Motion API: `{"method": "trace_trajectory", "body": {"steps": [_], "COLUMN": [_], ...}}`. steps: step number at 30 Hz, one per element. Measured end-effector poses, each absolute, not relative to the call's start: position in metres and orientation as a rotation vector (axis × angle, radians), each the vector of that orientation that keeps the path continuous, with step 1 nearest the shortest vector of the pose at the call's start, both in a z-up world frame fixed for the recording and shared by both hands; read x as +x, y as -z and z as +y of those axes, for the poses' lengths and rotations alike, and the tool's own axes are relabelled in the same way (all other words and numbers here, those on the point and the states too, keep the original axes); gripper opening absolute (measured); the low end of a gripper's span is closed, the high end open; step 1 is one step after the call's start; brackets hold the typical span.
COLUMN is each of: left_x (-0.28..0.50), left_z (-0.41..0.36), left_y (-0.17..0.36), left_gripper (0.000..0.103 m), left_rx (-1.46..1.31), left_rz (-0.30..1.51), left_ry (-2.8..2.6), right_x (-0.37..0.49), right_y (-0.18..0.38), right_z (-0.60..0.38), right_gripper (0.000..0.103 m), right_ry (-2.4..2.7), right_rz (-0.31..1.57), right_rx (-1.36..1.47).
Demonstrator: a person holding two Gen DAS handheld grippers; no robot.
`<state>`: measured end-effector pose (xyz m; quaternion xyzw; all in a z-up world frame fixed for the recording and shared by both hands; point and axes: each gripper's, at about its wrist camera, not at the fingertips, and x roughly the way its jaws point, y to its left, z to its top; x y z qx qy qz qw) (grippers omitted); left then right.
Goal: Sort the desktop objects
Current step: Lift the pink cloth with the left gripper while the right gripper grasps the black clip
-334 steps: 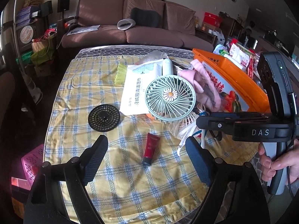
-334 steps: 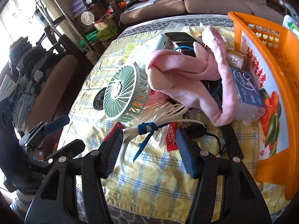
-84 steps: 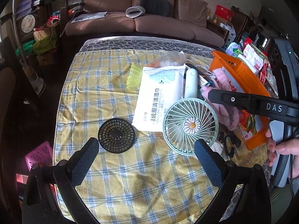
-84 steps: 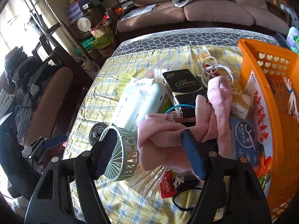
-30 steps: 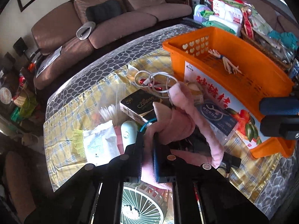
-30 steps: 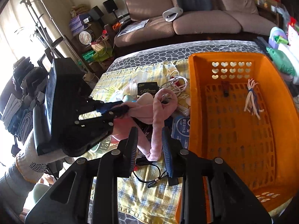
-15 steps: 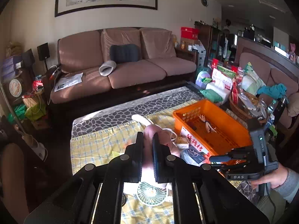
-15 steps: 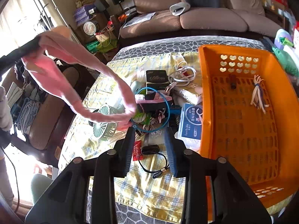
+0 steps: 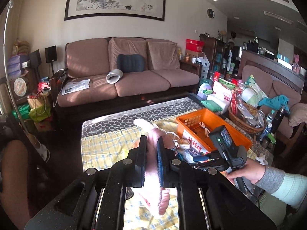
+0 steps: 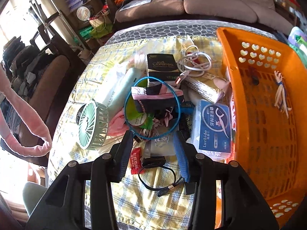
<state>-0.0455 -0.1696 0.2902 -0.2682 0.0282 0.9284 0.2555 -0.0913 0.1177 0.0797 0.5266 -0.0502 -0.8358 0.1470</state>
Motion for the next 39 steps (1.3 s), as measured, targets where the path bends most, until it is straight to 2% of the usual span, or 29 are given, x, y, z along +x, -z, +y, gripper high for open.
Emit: {"method": "trace_trajectory", "body": {"steps": [4, 8, 12, 13, 16, 17, 22, 30, 32, 36, 38, 39], "left_x": [-0.043, -0.042, -0.038, -0.037, -0.036, -0.036, -0.033, -0.036, -0.035, -0.034, -0.034, -0.034], "left_z": [-0.18, -0.186, -0.189, -0.19, -0.192, -0.193, -0.193, -0.19, -0.188, -0.183, -0.182, -0.182], "left_y": [-0.282, -0.276, -0.273, -0.273, -0.272, -0.271, -0.27, -0.265, -0.263, -0.261, -0.262, -0.262], "left_gripper": [0.009, 0.009, 0.009, 0.009, 0.01, 0.01, 0.01, 0.01, 0.01, 0.01, 0.01, 0.01], "left_rx": [-0.728, -0.732, -0.731, -0.731, -0.732, -0.733, -0.735, -0.75, -0.757, -0.764, -0.763, -0.762], "left_rz": [0.031, -0.003, -0.007, -0.015, -0.031, -0.035, -0.038, -0.046, -0.04, -0.024, -0.023, -0.025], "left_ry": [-2.509, -2.504, -2.506, -2.506, -2.508, -2.509, -2.506, -2.49, -2.485, -2.479, -2.477, -2.477], "right_x": [-0.088, -0.084, -0.076, -0.075, -0.075, -0.075, -0.074, -0.066, -0.071, -0.077, -0.077, -0.077], "right_y": [-0.074, -0.076, -0.072, -0.069, -0.057, -0.052, -0.034, -0.036, -0.034, -0.019, -0.017, -0.018], "right_z": [0.108, 0.1, 0.086, 0.083, 0.076, 0.074, 0.076, 0.071, 0.068, 0.064, 0.066, 0.068], "right_gripper": [0.041, 0.042, 0.041, 0.039, 0.027, 0.027, 0.028, 0.03, 0.038, 0.044, 0.042, 0.038], "right_ry": [2.391, 2.352, 2.317, 2.315, 2.3, 2.298, 2.253, 2.235, 2.239, 2.211, 2.218, 2.22], "right_rz": [-0.019, -0.002, 0.117, 0.141, 0.169, 0.188, 0.242, 0.336, 0.338, 0.375, 0.352, 0.327], "right_rx": [1.531, 1.529, 1.53, 1.542, 1.565, 1.577, 1.639, 1.653, 1.667, 1.732, 1.72, 1.709]}}
